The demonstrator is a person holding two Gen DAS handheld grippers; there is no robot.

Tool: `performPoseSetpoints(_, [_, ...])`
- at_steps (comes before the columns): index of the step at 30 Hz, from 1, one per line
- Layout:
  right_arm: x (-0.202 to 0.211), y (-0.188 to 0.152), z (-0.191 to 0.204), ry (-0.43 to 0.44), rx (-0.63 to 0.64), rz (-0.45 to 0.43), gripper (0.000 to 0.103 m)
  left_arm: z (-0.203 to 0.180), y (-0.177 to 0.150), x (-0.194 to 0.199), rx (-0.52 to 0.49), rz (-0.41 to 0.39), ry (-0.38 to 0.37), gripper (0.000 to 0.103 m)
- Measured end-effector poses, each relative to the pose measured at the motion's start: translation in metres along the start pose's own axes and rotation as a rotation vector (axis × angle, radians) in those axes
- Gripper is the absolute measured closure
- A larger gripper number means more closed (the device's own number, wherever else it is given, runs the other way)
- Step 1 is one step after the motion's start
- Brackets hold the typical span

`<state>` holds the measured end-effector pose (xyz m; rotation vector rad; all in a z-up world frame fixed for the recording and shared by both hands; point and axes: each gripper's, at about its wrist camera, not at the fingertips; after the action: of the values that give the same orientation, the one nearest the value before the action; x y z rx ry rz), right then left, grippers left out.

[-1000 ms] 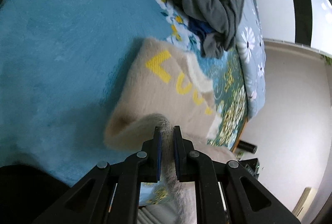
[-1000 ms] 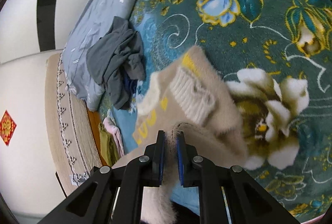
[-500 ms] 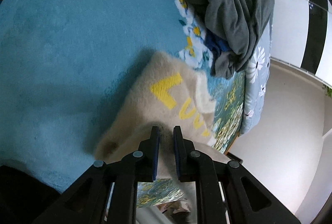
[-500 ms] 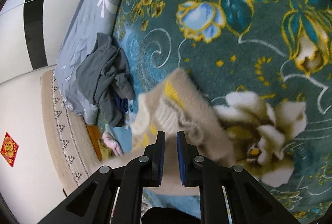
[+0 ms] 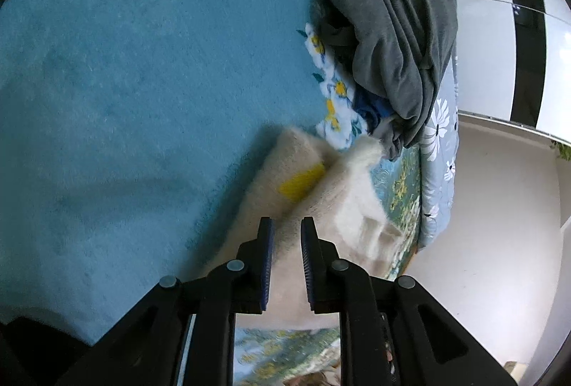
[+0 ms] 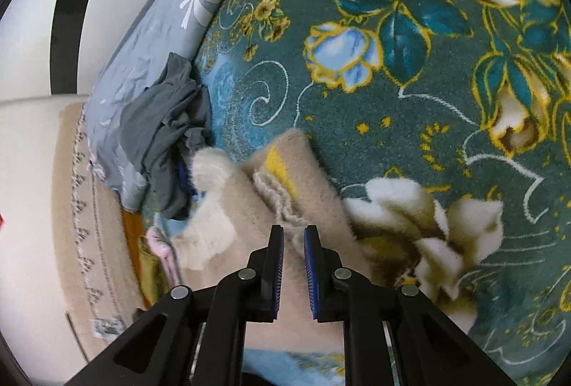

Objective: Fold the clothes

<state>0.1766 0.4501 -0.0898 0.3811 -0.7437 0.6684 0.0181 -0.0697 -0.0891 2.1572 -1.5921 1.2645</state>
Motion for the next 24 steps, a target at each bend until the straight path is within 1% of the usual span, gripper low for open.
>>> performPoseSetpoints(1, [-0.001,-0.002,0.001,-0.008,0.013,-0.009,0.082,0.0,-0.002,-0.002,-0.021,-0.014,0.006,0.077])
performPoseSetpoints(2, [-0.003,-0.003,0.003,-0.017,0.026,-0.018,0.072,0.0,-0.005,-0.004,-0.046,-0.029,0.018,0.074])
performPoseSetpoints(3, [-0.004,-0.005,0.004,-0.025,0.04,-0.028,0.069,-0.001,-0.008,-0.006,-0.071,-0.045,0.027,0.071])
performPoseSetpoints(4, [-0.006,-0.007,0.006,-0.033,0.053,-0.037,0.068,-0.002,-0.011,-0.008,-0.097,-0.061,0.036,0.07])
performPoseSetpoints(6, [-0.008,-0.01,0.008,-0.05,0.079,-0.055,0.068,0.0,-0.018,-0.014,-0.13,-0.078,0.03,0.07])
performPoseSetpoints(9, [-0.014,-0.012,0.014,-0.08,0.127,-0.069,0.068,0.003,-0.027,-0.021,-0.141,-0.091,-0.017,0.069])
performPoseSetpoints(10, [-0.015,-0.013,0.016,-0.092,0.144,-0.071,0.065,0.004,-0.03,-0.022,-0.149,-0.107,-0.025,0.069])
performPoseSetpoints(11, [-0.017,-0.013,0.018,-0.103,0.161,-0.073,0.063,0.002,-0.033,-0.022,-0.17,-0.131,-0.023,0.069])
performPoseSetpoints(13, [-0.021,-0.014,0.023,-0.125,0.196,-0.077,0.063,-0.002,-0.039,-0.022,-0.218,-0.166,-0.009,0.069])
performPoseSetpoints(16, [-0.027,-0.015,0.029,-0.158,0.248,-0.083,0.062,-0.013,-0.047,-0.029,-0.301,-0.164,0.022,0.069])
performPoseSetpoints(19, [-0.032,-0.016,0.036,-0.192,0.299,-0.089,0.063,-0.017,-0.052,-0.033,-0.365,-0.186,0.06,0.069])
performPoseSetpoints(21, [-0.031,-0.018,0.037,-0.197,0.307,-0.096,0.063,-0.013,-0.052,-0.035,-0.361,-0.18,0.069,0.07])
performPoseSetpoints(24, [-0.026,-0.022,0.046,-0.207,0.339,-0.114,0.07,-0.015,-0.056,-0.034,-0.39,-0.191,0.075,0.071])
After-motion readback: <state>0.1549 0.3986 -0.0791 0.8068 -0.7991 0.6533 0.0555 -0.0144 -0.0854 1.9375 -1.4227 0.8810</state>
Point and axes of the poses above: each gripper's, at about its wrist camera, not at the fingertips, and x roughly against the way its jaws point, z to its left, y to its top, and after that the axes turned 11 degrees about x, right-handed
